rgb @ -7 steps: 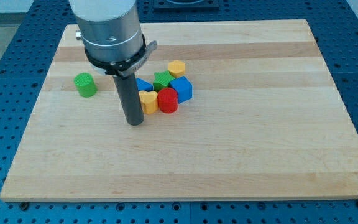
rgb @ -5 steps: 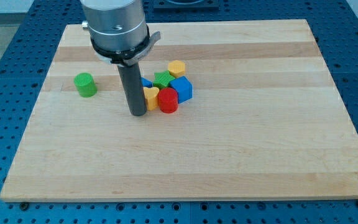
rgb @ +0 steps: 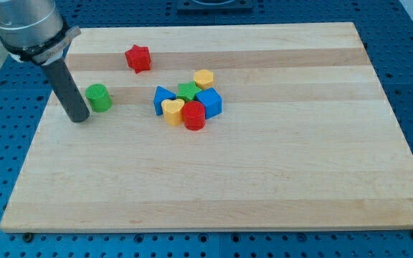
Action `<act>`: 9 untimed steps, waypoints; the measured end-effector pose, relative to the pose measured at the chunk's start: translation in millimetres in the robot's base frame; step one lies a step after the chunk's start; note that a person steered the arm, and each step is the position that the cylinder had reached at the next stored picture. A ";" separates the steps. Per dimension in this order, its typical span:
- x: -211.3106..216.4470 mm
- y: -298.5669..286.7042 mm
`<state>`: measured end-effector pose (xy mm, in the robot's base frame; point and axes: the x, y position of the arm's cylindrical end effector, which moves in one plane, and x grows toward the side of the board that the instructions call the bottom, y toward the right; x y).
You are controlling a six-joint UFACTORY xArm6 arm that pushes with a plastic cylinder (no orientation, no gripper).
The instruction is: Move the green circle above the blue triangle
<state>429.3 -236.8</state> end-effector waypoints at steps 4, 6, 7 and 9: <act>-27.5 32.3; -27.5 74.0; -27.5 65.9; -27.5 71.6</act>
